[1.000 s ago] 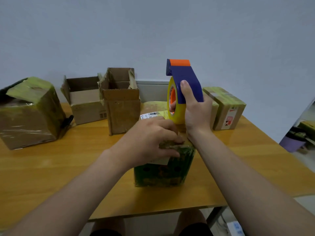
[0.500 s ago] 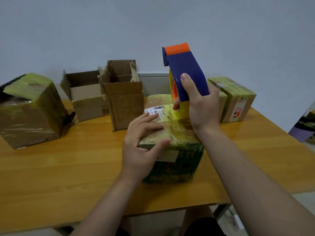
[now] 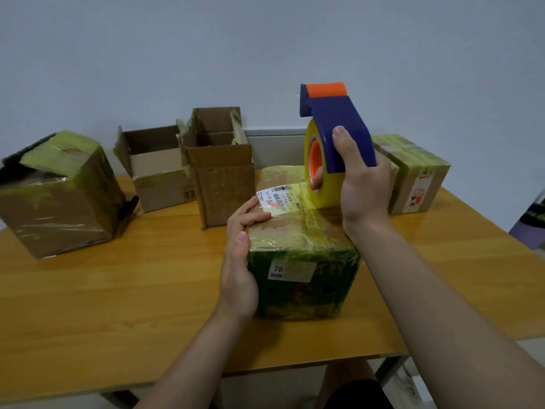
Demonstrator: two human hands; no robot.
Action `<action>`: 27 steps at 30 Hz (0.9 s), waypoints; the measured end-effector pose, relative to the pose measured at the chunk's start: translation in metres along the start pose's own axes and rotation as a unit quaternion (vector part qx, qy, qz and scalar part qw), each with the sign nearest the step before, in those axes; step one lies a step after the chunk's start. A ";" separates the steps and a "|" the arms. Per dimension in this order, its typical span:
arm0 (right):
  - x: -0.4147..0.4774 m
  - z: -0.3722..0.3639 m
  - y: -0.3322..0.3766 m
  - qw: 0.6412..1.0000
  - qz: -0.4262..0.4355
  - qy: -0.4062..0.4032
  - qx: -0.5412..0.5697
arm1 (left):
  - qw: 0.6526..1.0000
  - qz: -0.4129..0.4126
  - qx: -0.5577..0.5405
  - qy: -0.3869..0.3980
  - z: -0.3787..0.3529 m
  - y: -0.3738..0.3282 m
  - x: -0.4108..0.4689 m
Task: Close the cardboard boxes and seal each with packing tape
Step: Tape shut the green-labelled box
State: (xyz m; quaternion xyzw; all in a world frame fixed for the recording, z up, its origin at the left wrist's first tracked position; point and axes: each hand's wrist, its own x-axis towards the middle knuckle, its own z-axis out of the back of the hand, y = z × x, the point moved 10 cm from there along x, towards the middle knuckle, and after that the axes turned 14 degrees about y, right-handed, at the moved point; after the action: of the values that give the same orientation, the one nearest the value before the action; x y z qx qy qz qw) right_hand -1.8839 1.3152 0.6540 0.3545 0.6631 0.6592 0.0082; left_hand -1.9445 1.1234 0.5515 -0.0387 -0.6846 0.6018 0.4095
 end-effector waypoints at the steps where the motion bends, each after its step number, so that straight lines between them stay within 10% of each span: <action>1: 0.000 0.000 0.001 1.000 0.003 0.003 -0.003 | 1.000 0.011 -0.010 0.002 -0.001 -0.001 0.001; 6: -0.002 0.002 0.003 1.000 0.001 -0.012 0.011 | 0.985 0.138 0.085 0.063 0.013 -0.025 0.032; 19: -0.004 -0.002 0.006 0.999 -0.018 -0.021 0.026 | 0.994 -0.062 0.049 0.076 -0.004 -0.021 0.025; 27: -0.004 0.000 0.002 0.999 -0.021 -0.017 0.037 | 0.986 0.000 0.046 0.160 -0.005 -0.021 0.028</action>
State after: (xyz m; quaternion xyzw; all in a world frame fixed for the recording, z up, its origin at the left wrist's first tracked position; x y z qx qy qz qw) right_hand -1.8796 1.3131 0.6539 0.3517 0.6942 0.6277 0.0208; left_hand -1.9508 1.1371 0.5834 -0.1156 -0.5819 0.6190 0.5146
